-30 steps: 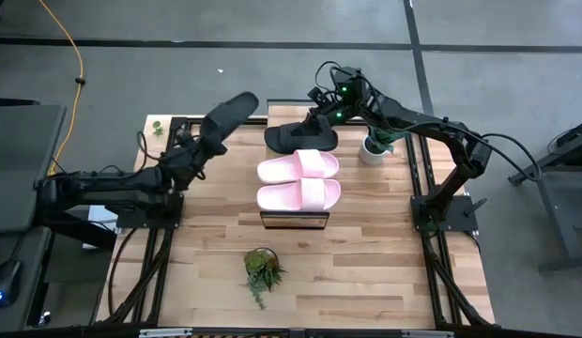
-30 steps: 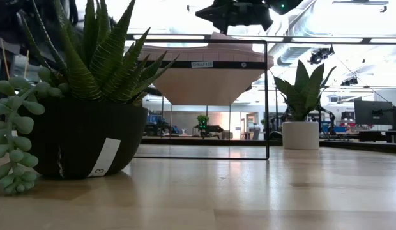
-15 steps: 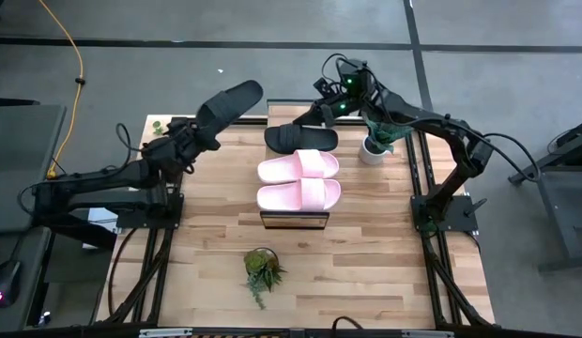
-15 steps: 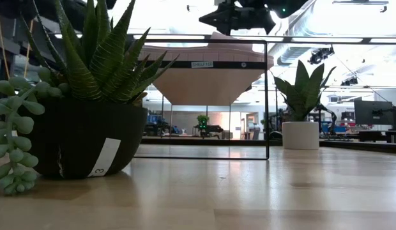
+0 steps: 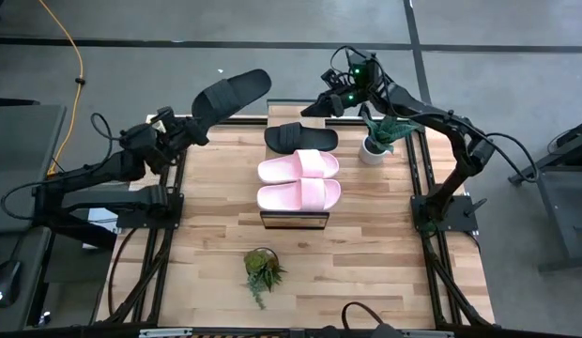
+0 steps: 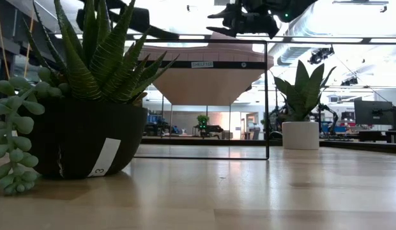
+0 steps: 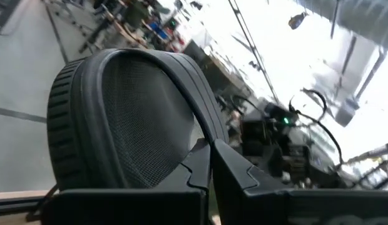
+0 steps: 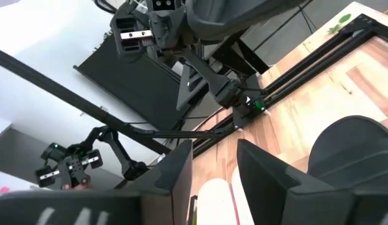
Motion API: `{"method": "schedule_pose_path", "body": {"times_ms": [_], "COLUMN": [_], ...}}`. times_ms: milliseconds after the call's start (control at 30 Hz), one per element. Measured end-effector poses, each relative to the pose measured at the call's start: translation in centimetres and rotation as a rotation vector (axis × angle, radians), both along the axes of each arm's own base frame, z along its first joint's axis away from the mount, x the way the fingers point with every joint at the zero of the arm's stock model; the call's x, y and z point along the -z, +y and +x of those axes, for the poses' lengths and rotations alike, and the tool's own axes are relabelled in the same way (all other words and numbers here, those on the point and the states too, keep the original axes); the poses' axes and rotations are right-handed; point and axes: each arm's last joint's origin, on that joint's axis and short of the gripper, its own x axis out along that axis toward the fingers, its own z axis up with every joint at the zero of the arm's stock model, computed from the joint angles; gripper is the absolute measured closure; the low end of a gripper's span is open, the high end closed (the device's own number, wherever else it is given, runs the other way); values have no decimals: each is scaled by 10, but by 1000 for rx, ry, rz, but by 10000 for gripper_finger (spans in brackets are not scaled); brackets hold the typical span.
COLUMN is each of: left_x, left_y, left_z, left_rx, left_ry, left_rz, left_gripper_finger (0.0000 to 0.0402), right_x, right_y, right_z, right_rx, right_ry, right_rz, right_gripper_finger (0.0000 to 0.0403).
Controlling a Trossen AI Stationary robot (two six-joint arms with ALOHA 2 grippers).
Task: Pick and place slides into the shelf
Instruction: Put the black slide on the shelf
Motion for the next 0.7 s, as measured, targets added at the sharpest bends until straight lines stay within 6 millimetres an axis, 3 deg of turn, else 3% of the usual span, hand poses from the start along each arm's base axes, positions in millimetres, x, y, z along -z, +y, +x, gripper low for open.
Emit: {"method": "schedule_pose_path", "body": {"times_ms": [333, 700], "left_x": [-21, -21], "left_y": [-5, -5], "left_z": [-4, -2], "left_rx": [99, 149], "left_ry": [39, 73], "left_rz": [17, 47], "left_gripper_finger": [401, 401], "right_x": [-8, -25], "right_y": [-5, -10], "right_z": [-2, -4], "right_rx": [3, 53], "right_ry": [-57, -179], "right_rz": [-10, -32], "right_gripper_finger": [269, 269]}}
